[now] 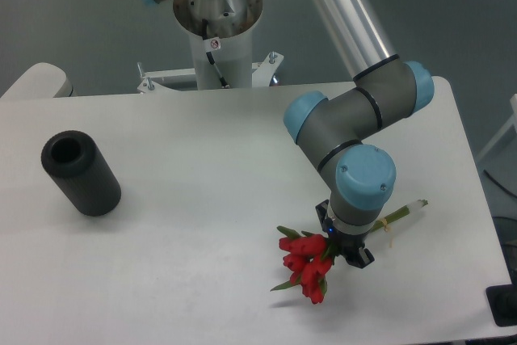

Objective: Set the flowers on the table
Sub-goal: 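Hold the red tulip bunch in the gripper and begin moving it toward the vase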

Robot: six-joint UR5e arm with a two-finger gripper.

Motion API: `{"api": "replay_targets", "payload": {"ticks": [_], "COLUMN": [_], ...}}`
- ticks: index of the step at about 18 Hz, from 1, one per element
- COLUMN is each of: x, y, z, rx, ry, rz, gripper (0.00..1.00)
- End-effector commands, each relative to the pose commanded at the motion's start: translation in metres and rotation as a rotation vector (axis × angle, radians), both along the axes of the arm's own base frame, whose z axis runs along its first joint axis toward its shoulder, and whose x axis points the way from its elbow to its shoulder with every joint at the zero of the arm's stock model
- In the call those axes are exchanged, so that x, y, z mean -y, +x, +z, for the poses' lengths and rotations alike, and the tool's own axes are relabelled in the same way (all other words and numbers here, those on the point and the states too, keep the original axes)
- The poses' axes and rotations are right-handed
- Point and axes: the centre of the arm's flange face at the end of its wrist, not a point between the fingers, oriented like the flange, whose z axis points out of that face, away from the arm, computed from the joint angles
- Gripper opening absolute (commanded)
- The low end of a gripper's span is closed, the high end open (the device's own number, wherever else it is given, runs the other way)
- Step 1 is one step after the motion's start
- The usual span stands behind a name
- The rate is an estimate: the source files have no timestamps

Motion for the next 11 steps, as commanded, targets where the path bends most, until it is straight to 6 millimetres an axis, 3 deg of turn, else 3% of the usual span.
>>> {"api": "replay_targets", "payload": {"ticks": [7, 11], "x": [0.0, -0.014], "y": [0.005, 0.037], "z": [0.002, 0.008], "rx": [0.001, 0.008], "ry": [-0.001, -0.009], "rz": [-0.002, -0.024], "gripper": [0.05, 0.05]}}
